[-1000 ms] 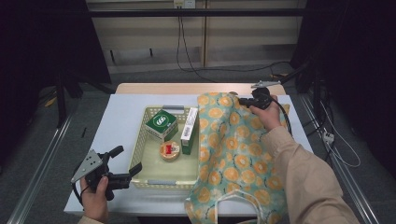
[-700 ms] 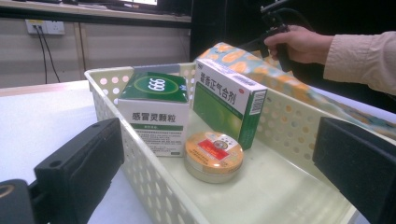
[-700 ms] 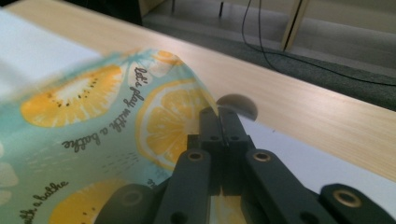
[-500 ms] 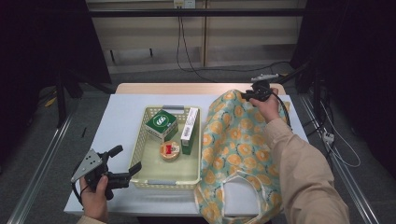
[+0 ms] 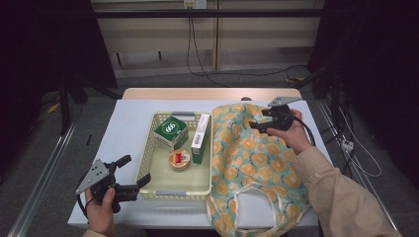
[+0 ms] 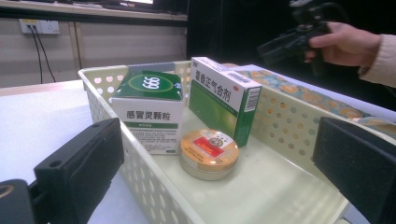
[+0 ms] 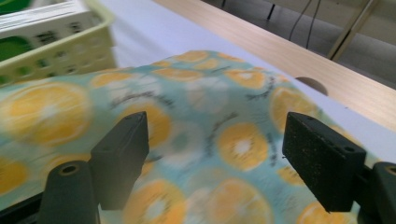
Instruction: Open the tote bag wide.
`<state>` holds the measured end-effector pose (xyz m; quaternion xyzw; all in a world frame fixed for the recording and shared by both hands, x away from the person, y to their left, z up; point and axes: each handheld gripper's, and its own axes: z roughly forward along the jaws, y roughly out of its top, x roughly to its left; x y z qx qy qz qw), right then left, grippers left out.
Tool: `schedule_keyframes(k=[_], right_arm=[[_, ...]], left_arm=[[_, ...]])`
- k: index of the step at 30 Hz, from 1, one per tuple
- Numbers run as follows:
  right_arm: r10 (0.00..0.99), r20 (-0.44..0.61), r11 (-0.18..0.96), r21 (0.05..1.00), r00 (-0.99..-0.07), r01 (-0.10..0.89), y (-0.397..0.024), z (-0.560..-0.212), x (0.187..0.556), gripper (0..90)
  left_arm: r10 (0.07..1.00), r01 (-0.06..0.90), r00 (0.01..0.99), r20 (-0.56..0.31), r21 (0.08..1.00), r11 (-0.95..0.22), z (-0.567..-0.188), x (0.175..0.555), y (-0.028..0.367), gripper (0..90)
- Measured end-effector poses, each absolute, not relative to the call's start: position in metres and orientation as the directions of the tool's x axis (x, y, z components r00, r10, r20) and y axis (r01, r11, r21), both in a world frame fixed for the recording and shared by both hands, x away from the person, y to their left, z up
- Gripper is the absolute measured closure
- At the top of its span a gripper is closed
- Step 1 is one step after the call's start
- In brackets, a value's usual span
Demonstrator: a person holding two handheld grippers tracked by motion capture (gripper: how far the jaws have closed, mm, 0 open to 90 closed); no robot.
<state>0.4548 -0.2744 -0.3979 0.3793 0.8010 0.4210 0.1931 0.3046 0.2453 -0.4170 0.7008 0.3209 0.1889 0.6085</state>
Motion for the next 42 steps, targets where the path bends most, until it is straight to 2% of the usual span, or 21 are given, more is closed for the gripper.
schedule_keyframes(k=[3, 5, 7, 8, 16, 17, 20, 21, 28, 34, 35, 38, 39, 40, 41, 42], right_arm=[[0.762, 0.009, 0.374, 0.81, -0.647, 0.451, -0.272, -0.398, 0.438, 22.5], [0.75, 0.066, 0.342, 0.813, -0.659, 0.471, -0.269, -0.404, 0.414, 21.7], [0.746, 0.069, 0.348, 0.808, -0.662, 0.476, -0.267, -0.406, 0.406, 21.2], [0.725, 0.081, 0.359, 0.804, -0.684, 0.475, -0.263, -0.411, 0.39, 24.2], [0.649, 0.103, 0.408, 0.789, -0.754, 0.46, -0.248, -0.428, 0.339, 26.2], [0.635, 0.121, 0.403, 0.791, -0.763, 0.46, -0.247, -0.431, 0.334, 29.3], [0.607, 0.153, 0.412, 0.779, -0.78, 0.473, -0.244, -0.435, 0.328, 31.3], [0.603, 0.124, 0.439, 0.773, -0.788, 0.458, -0.24, -0.436, 0.322, 31.6], [0.549, 0.115, 0.465, 0.781, -0.828, 0.417, -0.233, -0.437, 0.309, 32.3], [0.515, 0.072, 0.533, 0.754, -0.854, 0.385, -0.226, -0.448, 0.302, 34.6], [0.521, 0.032, 0.56, 0.741, -0.853, 0.37, -0.224, -0.451, 0.301, 41.1], [0.502, -0.022, 0.604, 0.724, -0.864, 0.332, -0.221, -0.455, 0.302, 53.1], [0.502, -0.022, 0.604, 0.724, -0.864, 0.332, -0.221, -0.455, 0.302, 53.1], [0.501, -0.002, 0.593, 0.729, -0.865, 0.342, -0.221, -0.456, 0.303, 56.7], [0.487, 0.004, 0.597, 0.728, -0.873, 0.336, -0.222, -0.455, 0.305, 66.7], [0.487, 0.004, 0.597, 0.728, -0.873, 0.336, -0.222, -0.455, 0.305, 66.7]], left_arm=[[0.677, 0.219, 0.726, -0.122, 0.974, -0.06, -0.417, 0.303, 0.245, 2.1], [0.675, 0.219, 0.727, -0.124, 0.974, -0.057, -0.417, 0.302, 0.244, 2.1], [0.676, 0.221, 0.726, -0.127, 0.974, -0.055, -0.417, 0.302, 0.244, 2.1], [0.676, 0.22, 0.726, -0.124, 0.974, -0.058, -0.417, 0.302, 0.244, 2.1], [0.677, 0.223, 0.725, -0.125, 0.973, -0.059, -0.417, 0.301, 0.243, 2.1], [0.677, 0.223, 0.725, -0.126, 0.973, -0.058, -0.417, 0.301, 0.243, 2.1], [0.676, 0.223, 0.726, -0.125, 0.973, -0.06, -0.417, 0.301, 0.243, 2.1], [0.677, 0.223, 0.726, -0.124, 0.973, -0.062, -0.417, 0.301, 0.243, 2.1], [0.677, 0.219, 0.727, -0.116, 0.973, -0.068, -0.416, 0.3, 0.243, 2.1], [0.672, 0.217, 0.732, -0.109, 0.973, -0.078, -0.416, 0.299, 0.242, 2.1], [0.672, 0.217, 0.733, -0.109, 0.973, -0.079, -0.416, 0.3, 0.241, 2.1], [0.673, 0.218, 0.732, -0.109, 0.973, -0.08, -0.416, 0.3, 0.241, 2.1], [0.672, 0.216, 0.733, -0.106, 0.973, -0.083, -0.416, 0.3, 0.242, 2.1], [0.673, 0.218, 0.732, -0.107, 0.973, -0.082, -0.416, 0.3, 0.241, 2.1], [0.673, 0.217, 0.732, -0.107, 0.973, -0.082, -0.416, 0.3, 0.242, 2.1], [0.674, 0.217, 0.732, -0.105, 0.973, -0.084, -0.416, 0.3, 0.242, 2.1]])
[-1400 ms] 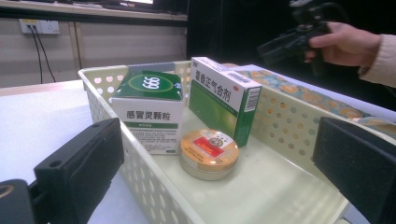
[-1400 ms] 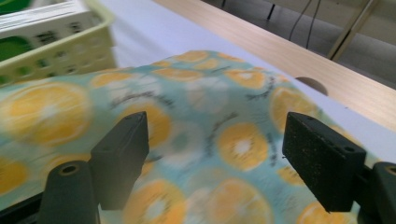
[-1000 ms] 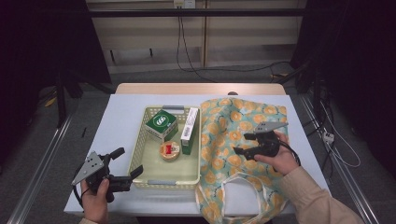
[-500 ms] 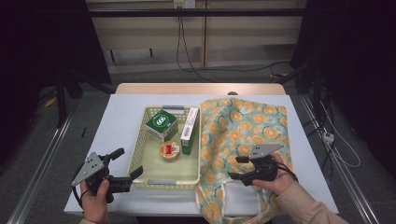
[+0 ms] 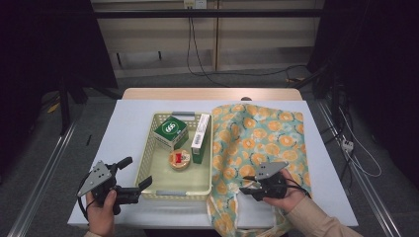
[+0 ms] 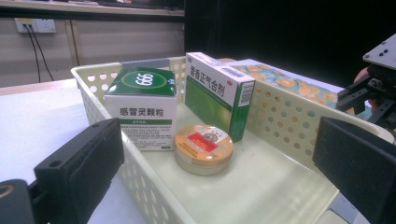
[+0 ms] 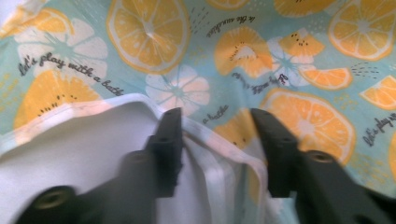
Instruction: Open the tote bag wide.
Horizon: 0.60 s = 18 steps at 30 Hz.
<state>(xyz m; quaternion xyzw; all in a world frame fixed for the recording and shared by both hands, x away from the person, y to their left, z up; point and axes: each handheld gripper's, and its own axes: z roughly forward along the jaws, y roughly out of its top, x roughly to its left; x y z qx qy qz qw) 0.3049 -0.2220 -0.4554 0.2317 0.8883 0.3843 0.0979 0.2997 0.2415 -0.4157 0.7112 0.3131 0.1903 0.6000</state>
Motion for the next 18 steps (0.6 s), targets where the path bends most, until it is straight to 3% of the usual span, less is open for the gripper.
schedule_keyframes(k=[2, 5, 18], right_arm=[[0.484, 0.012, 0.601, 0.722, -0.875, 0.343, -0.221, -0.454, 0.307, 81.5], [0.49, -0.001, 0.61, 0.715, -0.871, 0.343, -0.22, -0.453, 0.311, 87.3], [0.629, 0.033, 0.504, 0.743, -0.777, 0.44, -0.246, -0.452, 0.355, 89.4]], left_arm=[[0.673, 0.215, 0.732, -0.104, 0.973, -0.083, -0.415, 0.299, 0.241, 2.1], [0.673, 0.209, 0.734, -0.096, 0.974, -0.089, -0.415, 0.299, 0.241, 2.1], [0.674, 0.213, 0.732, -0.099, 0.973, -0.089, -0.415, 0.3, 0.24, 2.1]])
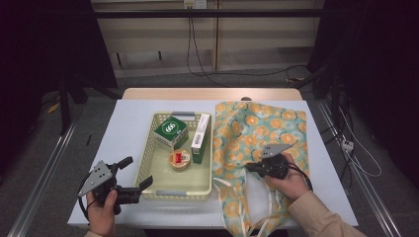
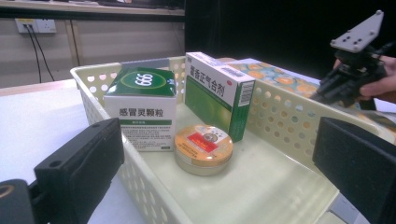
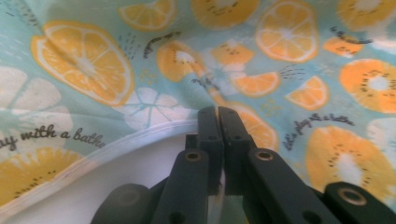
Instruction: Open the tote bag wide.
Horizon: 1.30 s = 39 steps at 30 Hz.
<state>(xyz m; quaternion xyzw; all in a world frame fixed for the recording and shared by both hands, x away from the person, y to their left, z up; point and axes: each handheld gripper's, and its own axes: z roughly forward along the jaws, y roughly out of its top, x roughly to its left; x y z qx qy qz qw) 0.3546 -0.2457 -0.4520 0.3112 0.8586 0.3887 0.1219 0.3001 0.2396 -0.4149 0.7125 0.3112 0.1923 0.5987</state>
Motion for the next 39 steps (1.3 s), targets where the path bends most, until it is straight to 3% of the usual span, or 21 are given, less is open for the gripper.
schedule_keyframes(k=[11, 21, 23, 24, 25, 26, 29, 31, 39], right_arm=[[0.79, 0.088, 0.343, 0.757, -0.607, 0.556, -0.283, -0.459, 0.401, 89.4], [0.807, 0.109, 0.3, 0.772, -0.58, 0.561, -0.275, -0.461, 0.422, 88.5], [0.81, 0.132, 0.284, 0.764, -0.572, 0.579, -0.273, -0.463, 0.425, 81.6], [0.817, 0.145, 0.268, 0.761, -0.559, 0.59, -0.272, -0.464, 0.424, 70.9], [0.817, 0.145, 0.268, 0.761, -0.559, 0.59, -0.272, -0.464, 0.424, 70.9], [0.815, 0.144, 0.272, 0.761, -0.562, 0.589, -0.271, -0.463, 0.424, 63.2], [0.788, 0.096, 0.346, 0.747, -0.608, 0.567, -0.267, -0.456, 0.415, 51.2], [0.77, 0.038, 0.404, 0.744, -0.637, 0.532, -0.264, -0.45, 0.407, 49.4], [0.75, 0.027, 0.42, 0.752, -0.661, 0.508, -0.269, -0.438, 0.377, 48.2]], left_arm=[[0.677, 0.219, 0.729, -0.104, 0.972, -0.086, -0.416, 0.301, 0.239, 2.1], [0.671, 0.217, 0.735, -0.097, 0.971, -0.097, -0.416, 0.302, 0.237, 2.1], [0.67, 0.219, 0.736, -0.101, 0.971, -0.095, -0.416, 0.302, 0.236, 2.1], [0.668, 0.219, 0.737, -0.099, 0.971, -0.099, -0.416, 0.302, 0.236, 2.1], [0.667, 0.22, 0.739, -0.098, 0.97, -0.101, -0.416, 0.302, 0.236, 2.1], [0.666, 0.219, 0.739, -0.097, 0.97, -0.103, -0.416, 0.302, 0.237, 2.1], [0.666, 0.219, 0.74, -0.096, 0.97, -0.103, -0.416, 0.302, 0.238, 2.1], [0.667, 0.219, 0.738, -0.097, 0.971, -0.101, -0.416, 0.302, 0.238, 2.1], [0.665, 0.218, 0.741, -0.094, 0.97, -0.105, -0.416, 0.3, 0.238, 2.1]])
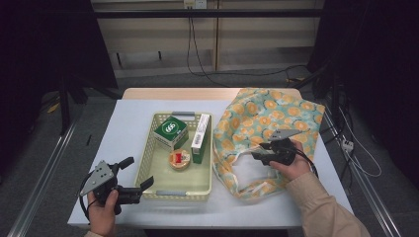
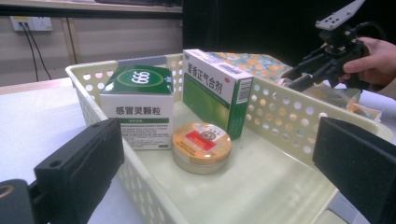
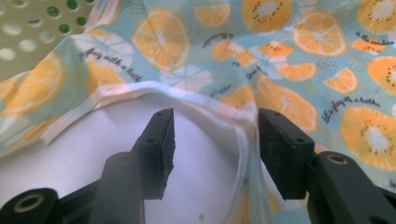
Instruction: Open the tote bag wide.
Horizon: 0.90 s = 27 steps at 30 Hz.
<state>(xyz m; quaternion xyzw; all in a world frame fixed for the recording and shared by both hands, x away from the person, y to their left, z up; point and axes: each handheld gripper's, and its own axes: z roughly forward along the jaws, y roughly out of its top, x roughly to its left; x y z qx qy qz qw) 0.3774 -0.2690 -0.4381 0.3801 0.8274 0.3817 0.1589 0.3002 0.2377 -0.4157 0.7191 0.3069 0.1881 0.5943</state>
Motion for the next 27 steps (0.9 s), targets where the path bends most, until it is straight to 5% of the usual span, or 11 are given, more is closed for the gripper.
schedule_keyframes(k=[16, 27], right_arm=[[0.752, 0.041, 0.425, 0.734, -0.658, 0.53, -0.27, -0.46, 0.379, 89.0], [0.795, 0.076, 0.348, 0.756, -0.602, 0.554, -0.269, -0.463, 0.402, 90.0]], left_arm=[[0.657, 0.22, 0.747, -0.1, 0.97, -0.103, -0.416, 0.301, 0.235, 2.1], [0.657, 0.216, 0.748, -0.09, 0.97, -0.113, -0.416, 0.302, 0.233, 2.1]])
